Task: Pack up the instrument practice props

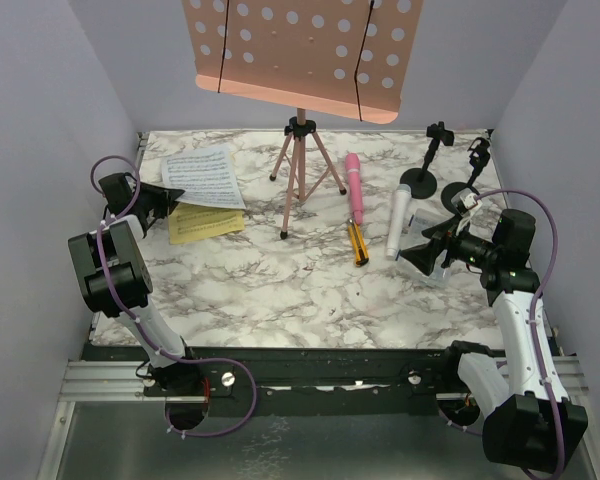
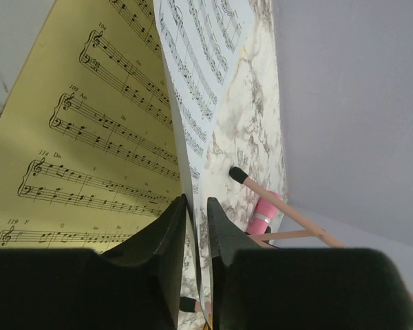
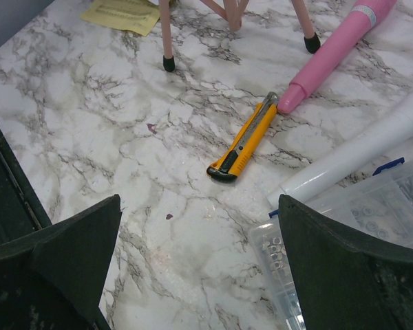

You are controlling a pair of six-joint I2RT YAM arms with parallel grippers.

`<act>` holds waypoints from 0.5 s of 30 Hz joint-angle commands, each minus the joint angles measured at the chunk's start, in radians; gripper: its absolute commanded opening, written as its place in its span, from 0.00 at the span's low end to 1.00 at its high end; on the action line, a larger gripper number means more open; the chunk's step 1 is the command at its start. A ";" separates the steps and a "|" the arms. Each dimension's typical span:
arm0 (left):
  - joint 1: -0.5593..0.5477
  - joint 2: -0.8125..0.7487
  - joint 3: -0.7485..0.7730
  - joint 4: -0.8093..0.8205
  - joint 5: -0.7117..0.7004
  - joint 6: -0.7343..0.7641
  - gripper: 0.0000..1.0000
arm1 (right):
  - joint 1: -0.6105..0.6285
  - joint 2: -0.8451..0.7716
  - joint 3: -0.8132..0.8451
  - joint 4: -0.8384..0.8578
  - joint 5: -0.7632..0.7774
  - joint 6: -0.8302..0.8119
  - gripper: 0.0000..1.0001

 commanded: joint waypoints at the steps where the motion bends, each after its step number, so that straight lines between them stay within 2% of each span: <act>1: 0.003 -0.055 -0.019 -0.015 -0.040 0.039 0.24 | -0.005 -0.015 -0.014 0.001 0.006 -0.013 0.99; 7: 0.007 -0.152 -0.034 -0.077 -0.178 0.081 0.56 | -0.006 -0.014 -0.014 0.001 0.005 -0.013 0.99; 10: 0.006 -0.222 -0.041 -0.144 -0.323 0.099 0.76 | -0.005 -0.014 -0.015 0.002 0.005 -0.013 0.99; 12: 0.007 -0.282 -0.056 -0.168 -0.413 0.102 0.95 | -0.005 -0.014 -0.016 0.002 0.006 -0.013 1.00; 13: 0.007 -0.305 -0.061 -0.173 -0.445 0.104 0.99 | -0.006 -0.014 -0.015 0.002 0.006 -0.013 1.00; 15: 0.007 -0.341 -0.067 -0.174 -0.456 0.107 0.99 | -0.006 -0.013 -0.015 0.002 0.005 -0.012 0.99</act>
